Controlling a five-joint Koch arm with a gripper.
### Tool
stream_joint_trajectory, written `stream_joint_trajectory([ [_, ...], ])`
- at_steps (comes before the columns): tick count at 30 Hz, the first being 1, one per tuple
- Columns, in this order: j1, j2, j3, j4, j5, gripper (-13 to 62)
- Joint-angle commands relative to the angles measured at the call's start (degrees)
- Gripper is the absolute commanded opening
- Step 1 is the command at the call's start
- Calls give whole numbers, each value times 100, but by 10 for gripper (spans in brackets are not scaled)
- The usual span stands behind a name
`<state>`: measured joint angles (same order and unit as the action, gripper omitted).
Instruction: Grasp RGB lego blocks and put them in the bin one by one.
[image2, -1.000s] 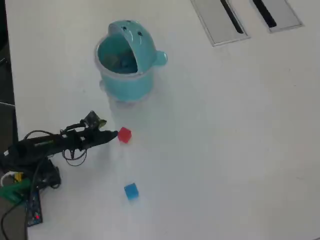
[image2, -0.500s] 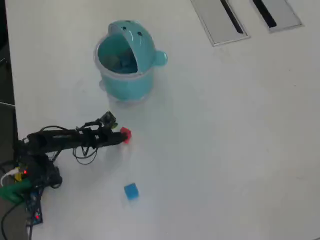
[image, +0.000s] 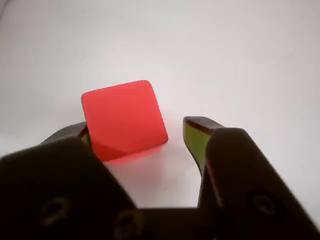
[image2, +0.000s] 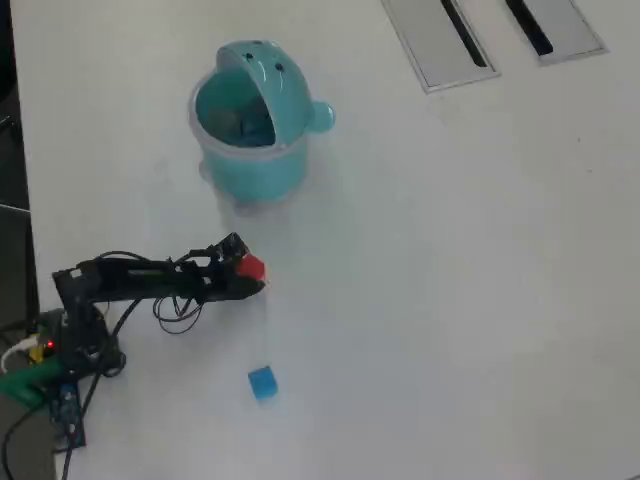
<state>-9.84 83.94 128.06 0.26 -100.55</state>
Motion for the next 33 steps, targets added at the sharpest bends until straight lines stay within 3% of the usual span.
stream_joint_trajectory([
  [1,0,-35,-431,-316,-97,332],
  [5,0,-237,-404,-606,-79,318],
  [12,-35,-316,-220,-1107,334,159],
  [17,-202,-149,-211,-1257,949,117],
  [28,-844,1415,185,-1573,2584,117],
  [33,-984,2136,185,-1468,2558,117],
])
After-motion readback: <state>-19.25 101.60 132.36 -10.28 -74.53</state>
